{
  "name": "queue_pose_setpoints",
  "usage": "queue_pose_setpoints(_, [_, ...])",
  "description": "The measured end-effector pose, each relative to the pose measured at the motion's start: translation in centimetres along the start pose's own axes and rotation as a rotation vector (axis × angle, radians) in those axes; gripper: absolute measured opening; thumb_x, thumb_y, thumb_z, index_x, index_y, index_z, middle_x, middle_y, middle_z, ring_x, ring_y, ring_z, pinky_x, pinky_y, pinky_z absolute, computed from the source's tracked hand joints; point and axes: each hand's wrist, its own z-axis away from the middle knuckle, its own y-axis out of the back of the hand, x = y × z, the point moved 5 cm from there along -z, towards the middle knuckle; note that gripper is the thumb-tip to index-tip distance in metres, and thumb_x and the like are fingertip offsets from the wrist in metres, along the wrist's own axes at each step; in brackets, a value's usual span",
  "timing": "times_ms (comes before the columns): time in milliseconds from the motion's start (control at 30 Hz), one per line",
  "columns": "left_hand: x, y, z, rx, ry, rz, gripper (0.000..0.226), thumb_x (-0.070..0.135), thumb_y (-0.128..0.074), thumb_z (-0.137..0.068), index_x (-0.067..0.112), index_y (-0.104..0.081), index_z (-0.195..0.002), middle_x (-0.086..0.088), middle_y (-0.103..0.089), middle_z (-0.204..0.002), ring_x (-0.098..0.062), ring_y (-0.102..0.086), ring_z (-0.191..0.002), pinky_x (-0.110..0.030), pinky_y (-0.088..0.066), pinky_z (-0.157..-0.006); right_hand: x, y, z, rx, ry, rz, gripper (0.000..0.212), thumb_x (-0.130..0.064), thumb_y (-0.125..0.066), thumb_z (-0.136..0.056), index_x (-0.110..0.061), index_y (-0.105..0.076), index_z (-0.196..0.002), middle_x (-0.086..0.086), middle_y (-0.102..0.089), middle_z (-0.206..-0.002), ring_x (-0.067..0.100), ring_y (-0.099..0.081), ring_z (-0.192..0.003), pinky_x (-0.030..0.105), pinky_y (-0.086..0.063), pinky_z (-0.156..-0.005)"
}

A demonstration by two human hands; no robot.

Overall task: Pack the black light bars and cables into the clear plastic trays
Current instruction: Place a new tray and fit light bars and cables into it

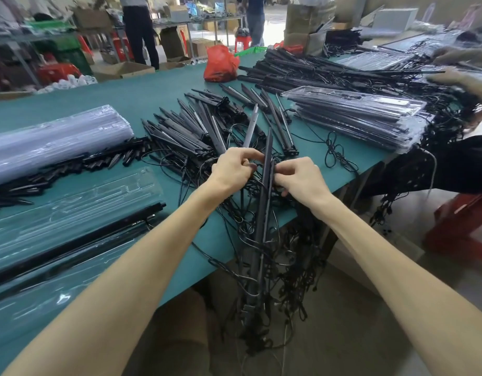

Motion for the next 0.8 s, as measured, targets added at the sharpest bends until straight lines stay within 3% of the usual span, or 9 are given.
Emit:
queue_pose_setpoints(67, [0.4, 0.1, 0.4, 0.034, -0.038, -0.097, 0.035, 0.005, -0.059, -0.097, 0.032, -0.075, -0.112, 0.010, -0.058, -0.091, -0.012, -0.063, -0.091, -0.049, -0.041, -0.107, 0.4, 0.1, 0.3, 0.017, -0.003, -0.119, 0.016, -0.012, -0.071, -0.091, -0.013, -0.077, -0.105, 0.006, -0.077, -0.091, 0.015, -0.072, -0.078, 0.023, -0.057, -0.065])
queue_pose_setpoints(133, [0.9, 0.6, 0.9, 0.120, -0.102, -0.132, 0.037, 0.000, -0.060, -0.096, 0.031, -0.077, -0.106, 0.010, -0.057, -0.090, 0.001, -0.062, -0.084, -0.048, -0.042, -0.108, 0.6, 0.2, 0.5, 0.033, -0.014, -0.198, 0.022, -0.008, -0.067, -0.092, -0.011, -0.073, -0.113, 0.005, -0.076, -0.100, 0.015, -0.072, -0.094, 0.027, -0.060, -0.075])
queue_pose_setpoints(267, [2.0, 1.3, 1.4, 0.232, -0.208, -0.216, 0.030, -0.002, -0.058, -0.095, 0.021, -0.076, -0.098, -0.002, -0.057, -0.095, -0.021, -0.066, -0.092, -0.044, -0.051, -0.097, 0.1, 0.1, 0.5, 0.068, -0.026, -0.248, 0.020, -0.023, -0.062, -0.096, -0.014, -0.074, -0.109, -0.003, -0.075, -0.098, 0.012, -0.070, -0.095, 0.025, -0.059, -0.079])
queue_pose_setpoints(400, [2.4, 2.8, 1.8, 0.370, -0.249, -0.359, 0.018, 0.004, -0.058, -0.097, 0.015, -0.072, -0.101, -0.005, -0.055, -0.097, -0.026, -0.060, -0.089, -0.047, -0.053, -0.084, -0.5, -0.2, 0.6, 0.078, 0.006, -0.167, 0.039, -0.045, -0.071, -0.090, -0.015, -0.069, -0.115, -0.006, -0.071, -0.103, 0.009, -0.066, -0.101, 0.028, -0.053, -0.095])
queue_pose_setpoints(533, [1.0, 5.2, 1.8, 0.468, -0.181, -0.371, 0.023, 0.002, -0.053, -0.098, 0.017, -0.070, -0.099, -0.007, -0.055, -0.100, -0.027, -0.062, -0.089, -0.047, -0.055, -0.079, -0.4, -0.5, 0.9, 0.038, 0.009, -0.115, 0.043, -0.041, -0.081, -0.082, -0.025, -0.059, -0.116, -0.018, -0.063, -0.098, 0.003, -0.061, -0.096, 0.014, -0.045, -0.081])
queue_pose_setpoints(633, [0.6, 4.7, 2.5, 0.446, -0.182, -0.430, 0.023, 0.000, -0.050, -0.098, 0.015, -0.068, -0.099, -0.008, -0.052, -0.098, -0.028, -0.058, -0.083, -0.047, -0.054, -0.076, -0.5, -0.5, 1.1, 0.067, 0.026, -0.145, 0.031, -0.030, -0.079, -0.085, -0.026, -0.059, -0.109, -0.010, -0.068, -0.099, 0.011, -0.065, -0.097, 0.016, -0.050, -0.082])
queue_pose_setpoints(700, [0.5, 4.4, 2.6, 0.413, -0.203, -0.470, 0.022, -0.001, -0.050, -0.098, 0.013, -0.067, -0.100, -0.008, -0.049, -0.095, -0.027, -0.053, -0.083, -0.047, -0.052, -0.077, -0.6, -0.5, 1.2, 0.097, 0.045, -0.125, 0.023, -0.025, -0.076, -0.085, -0.025, -0.062, -0.102, -0.011, -0.069, -0.093, 0.013, -0.067, -0.095, 0.007, -0.048, -0.073])
queue_pose_setpoints(800, [0.5, 4.4, 2.3, 0.368, -0.209, -0.604, 0.019, 0.002, -0.054, -0.096, 0.012, -0.067, -0.104, -0.008, -0.046, -0.105, -0.028, -0.047, -0.099, -0.043, -0.044, -0.088, -0.7, -0.7, 1.1, 0.116, 0.045, -0.130, 0.017, -0.021, -0.074, -0.083, -0.015, -0.068, -0.098, -0.004, -0.072, -0.091, 0.016, -0.069, -0.091, 0.007, -0.047, -0.067])
